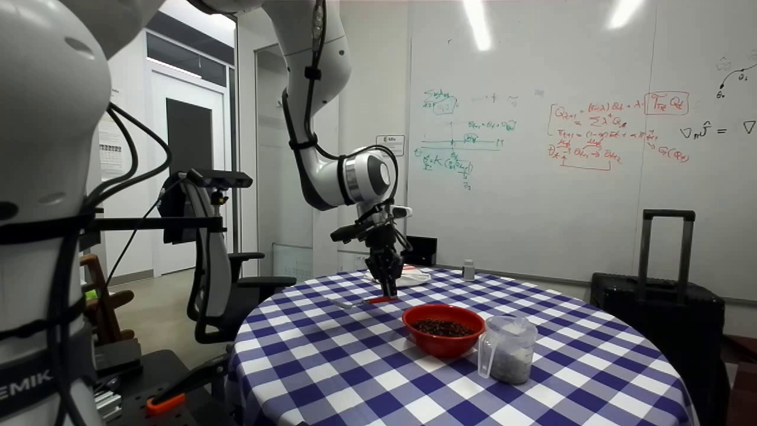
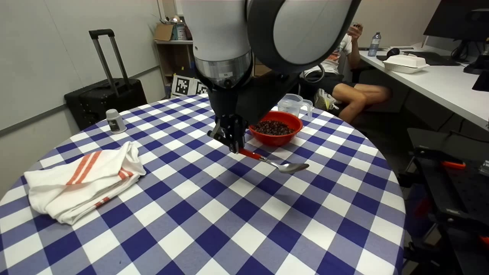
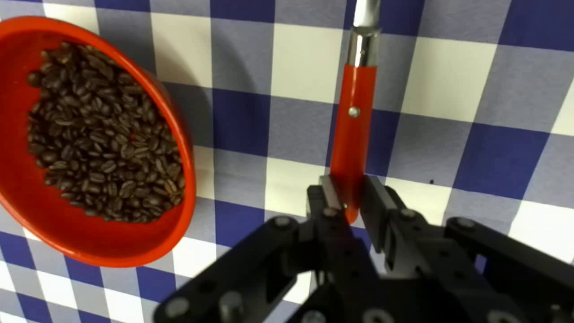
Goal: Use the spoon to pick up some contents from the bowl and pour into the jug
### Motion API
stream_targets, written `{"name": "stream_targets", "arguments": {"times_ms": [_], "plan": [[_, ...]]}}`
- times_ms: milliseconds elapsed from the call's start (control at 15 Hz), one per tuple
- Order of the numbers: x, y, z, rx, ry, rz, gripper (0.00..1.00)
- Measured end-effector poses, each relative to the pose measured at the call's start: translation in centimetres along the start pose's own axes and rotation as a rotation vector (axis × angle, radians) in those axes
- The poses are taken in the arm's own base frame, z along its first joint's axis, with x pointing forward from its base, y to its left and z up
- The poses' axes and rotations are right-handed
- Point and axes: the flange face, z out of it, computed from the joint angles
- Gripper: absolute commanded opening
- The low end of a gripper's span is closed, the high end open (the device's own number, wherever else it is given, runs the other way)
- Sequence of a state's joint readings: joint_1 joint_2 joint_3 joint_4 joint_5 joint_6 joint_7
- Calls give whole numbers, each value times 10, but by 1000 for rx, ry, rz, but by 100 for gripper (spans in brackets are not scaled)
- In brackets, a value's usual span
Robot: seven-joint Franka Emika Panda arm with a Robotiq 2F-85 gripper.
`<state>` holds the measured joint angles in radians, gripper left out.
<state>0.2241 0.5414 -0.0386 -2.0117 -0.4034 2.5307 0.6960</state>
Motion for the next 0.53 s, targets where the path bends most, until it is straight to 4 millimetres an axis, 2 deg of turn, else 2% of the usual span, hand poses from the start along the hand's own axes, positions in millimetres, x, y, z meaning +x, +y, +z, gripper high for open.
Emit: {"name": "stream_targets", "arguments": {"times_ms": [533], "plan": [[2, -2, 24, -15, 45, 17, 5]]}}
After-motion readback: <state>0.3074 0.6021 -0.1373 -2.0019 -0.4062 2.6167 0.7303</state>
